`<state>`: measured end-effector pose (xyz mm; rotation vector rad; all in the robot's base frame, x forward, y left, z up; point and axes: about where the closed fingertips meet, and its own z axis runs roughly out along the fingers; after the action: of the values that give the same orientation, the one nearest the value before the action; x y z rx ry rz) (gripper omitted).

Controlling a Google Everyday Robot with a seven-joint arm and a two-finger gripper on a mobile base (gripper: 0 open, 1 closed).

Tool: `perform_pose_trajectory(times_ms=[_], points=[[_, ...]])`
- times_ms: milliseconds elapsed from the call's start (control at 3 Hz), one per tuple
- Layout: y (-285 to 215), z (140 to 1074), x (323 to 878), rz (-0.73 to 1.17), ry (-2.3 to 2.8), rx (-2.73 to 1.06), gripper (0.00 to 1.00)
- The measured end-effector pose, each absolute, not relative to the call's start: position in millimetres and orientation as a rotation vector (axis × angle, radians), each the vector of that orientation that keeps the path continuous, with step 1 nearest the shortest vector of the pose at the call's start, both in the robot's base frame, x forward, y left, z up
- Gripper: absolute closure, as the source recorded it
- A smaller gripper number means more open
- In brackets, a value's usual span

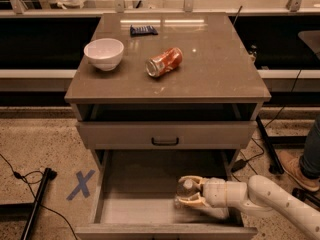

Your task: Place water bottle into middle drawer

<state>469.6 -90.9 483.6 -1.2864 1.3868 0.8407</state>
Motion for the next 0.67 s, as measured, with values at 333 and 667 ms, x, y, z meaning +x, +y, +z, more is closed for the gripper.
perform_pose_trajectory(times_ms=[333,667], points=[[-87.9,483.6,469.2,0.846,1.383,-1.288,0.06],[-87.0,483.8,469.0,0.848,1.382,-1.289,0.00]])
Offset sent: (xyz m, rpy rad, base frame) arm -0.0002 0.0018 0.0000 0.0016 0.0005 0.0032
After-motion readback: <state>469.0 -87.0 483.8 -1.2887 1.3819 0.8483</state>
